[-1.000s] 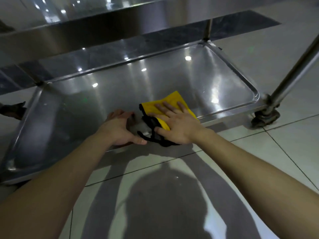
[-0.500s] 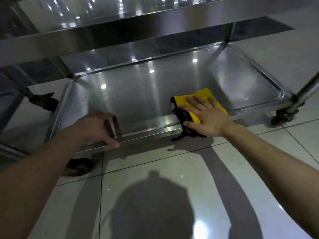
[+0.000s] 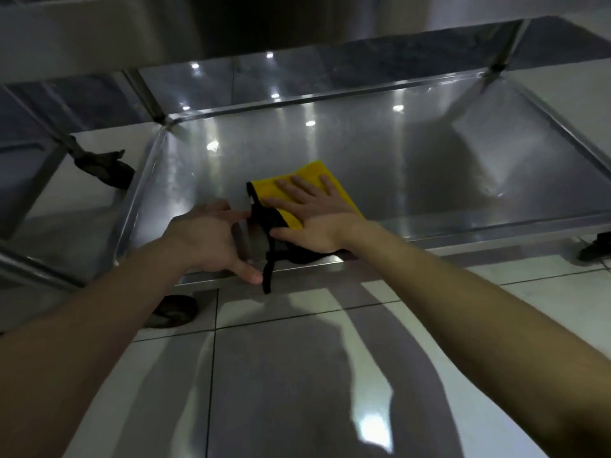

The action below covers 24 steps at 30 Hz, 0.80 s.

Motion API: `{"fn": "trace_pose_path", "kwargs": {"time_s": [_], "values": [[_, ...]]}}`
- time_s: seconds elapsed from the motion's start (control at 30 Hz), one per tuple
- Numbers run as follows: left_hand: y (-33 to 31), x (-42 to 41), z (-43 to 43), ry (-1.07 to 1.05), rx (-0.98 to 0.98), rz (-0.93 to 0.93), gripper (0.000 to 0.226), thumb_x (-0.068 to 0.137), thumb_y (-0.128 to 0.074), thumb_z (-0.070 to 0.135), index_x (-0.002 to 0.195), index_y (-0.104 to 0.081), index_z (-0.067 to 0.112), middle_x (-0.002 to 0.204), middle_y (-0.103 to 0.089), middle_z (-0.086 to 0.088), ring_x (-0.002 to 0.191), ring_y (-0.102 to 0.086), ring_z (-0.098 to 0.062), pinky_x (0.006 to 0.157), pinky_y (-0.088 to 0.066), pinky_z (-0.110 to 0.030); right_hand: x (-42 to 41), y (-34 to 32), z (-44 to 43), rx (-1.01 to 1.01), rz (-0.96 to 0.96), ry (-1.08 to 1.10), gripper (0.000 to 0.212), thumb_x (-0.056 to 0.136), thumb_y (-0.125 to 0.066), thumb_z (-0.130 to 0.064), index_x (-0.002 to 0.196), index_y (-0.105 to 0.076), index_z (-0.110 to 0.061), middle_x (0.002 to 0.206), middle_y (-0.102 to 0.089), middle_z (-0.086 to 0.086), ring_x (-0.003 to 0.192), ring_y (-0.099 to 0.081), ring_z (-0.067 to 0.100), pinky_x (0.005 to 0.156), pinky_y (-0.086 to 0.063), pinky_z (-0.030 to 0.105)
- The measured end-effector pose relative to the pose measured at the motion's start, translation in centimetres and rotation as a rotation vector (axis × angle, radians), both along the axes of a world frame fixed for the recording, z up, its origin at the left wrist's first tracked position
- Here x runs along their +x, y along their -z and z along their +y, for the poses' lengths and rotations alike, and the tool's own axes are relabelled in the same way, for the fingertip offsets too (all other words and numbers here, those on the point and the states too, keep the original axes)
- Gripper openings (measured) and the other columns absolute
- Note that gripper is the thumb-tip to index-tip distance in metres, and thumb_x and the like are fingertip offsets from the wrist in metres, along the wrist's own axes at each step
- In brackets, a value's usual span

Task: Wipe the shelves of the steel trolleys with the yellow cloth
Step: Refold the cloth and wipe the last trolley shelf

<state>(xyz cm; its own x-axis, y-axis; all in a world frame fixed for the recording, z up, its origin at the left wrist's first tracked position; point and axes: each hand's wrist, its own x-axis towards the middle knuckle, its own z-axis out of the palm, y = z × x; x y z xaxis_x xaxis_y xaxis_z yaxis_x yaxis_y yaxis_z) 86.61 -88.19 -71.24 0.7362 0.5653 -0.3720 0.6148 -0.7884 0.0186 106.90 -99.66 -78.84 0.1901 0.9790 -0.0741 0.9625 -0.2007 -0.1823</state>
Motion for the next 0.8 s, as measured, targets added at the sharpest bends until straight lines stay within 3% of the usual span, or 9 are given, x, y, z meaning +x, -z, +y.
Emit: {"fn": "trace_pose_path", "kwargs": {"time_s": [0.1,0.2,0.37,0.63,0.73,0.8], "values": [[-0.1,-0.1,-0.2,0.007,0.007,-0.007,0.153,0.022,-0.055,0.111,0.161,-0.030,0.054,0.150,-0.043,0.011,0.142,-0.044,-0.020,0.113,-0.048,-0.044,5.4,0.1,3.9,0.032,-0.025,0.080,0.092,0.080,-0.015,-0.093,0.165,-0.013,-0.056,0.179,-0.001,-0.016,0.165,0.004,0.012,0.130,0.006,0.060],[0.2,-0.2,-0.1,0.030,0.005,-0.042,0.146,0.026,-0.059,0.107,0.159,-0.031,0.054,0.143,-0.044,0.017,0.135,-0.047,-0.017,0.107,-0.050,-0.040,10.8,-0.2,8.4,0.013,-0.023,0.234,0.085,0.089,-0.024,-0.091,0.165,-0.013,-0.055,0.180,-0.001,-0.011,0.166,0.003,0.017,0.129,0.005,0.062],[0.7,-0.2,0.3,0.033,0.031,-0.064,0.145,0.036,-0.071,0.102,0.163,-0.022,0.054,0.155,-0.036,0.022,0.144,-0.039,-0.014,0.108,-0.044,-0.037,13.0,-0.4,14.6,-0.019,-0.032,0.344,0.089,0.088,-0.020,-0.091,0.167,-0.011,-0.051,0.180,0.005,-0.004,0.166,0.007,0.024,0.126,0.007,0.070],[1.0,-0.5,0.1,-0.003,0.048,-0.117,0.136,0.040,-0.081,0.095,0.159,-0.036,0.046,0.149,-0.045,0.016,0.140,-0.043,-0.016,0.103,-0.045,-0.035,4.6,-0.2,10.4,-0.040,-0.046,0.060,0.084,0.089,-0.014,-0.083,0.167,-0.004,-0.052,0.180,0.009,-0.007,0.165,0.011,0.019,0.128,0.009,0.065],[1.4,-0.6,-0.5,-0.071,0.033,-0.195,0.128,0.037,-0.092,0.085,0.145,-0.046,0.033,0.138,-0.052,0.009,0.133,-0.052,-0.020,0.092,-0.048,-0.035,1.0,-0.2,5.4,-0.060,-0.091,-0.036,0.077,0.098,-0.019,-0.078,0.167,0.002,-0.051,0.179,0.012,-0.010,0.165,0.015,0.016,0.129,0.008,0.061],[1.5,-0.8,-0.9,-0.128,-0.028,-0.238,0.131,0.036,-0.097,0.077,0.146,-0.045,0.026,0.140,-0.053,0.004,0.134,-0.055,-0.023,0.097,-0.053,-0.038,-1.6,-0.2,2.6,-0.093,-0.095,-0.048,0.076,0.099,-0.018,-0.077,0.167,0.003,-0.051,0.178,0.014,-0.012,0.164,0.018,0.014,0.129,0.010,0.059]]}}
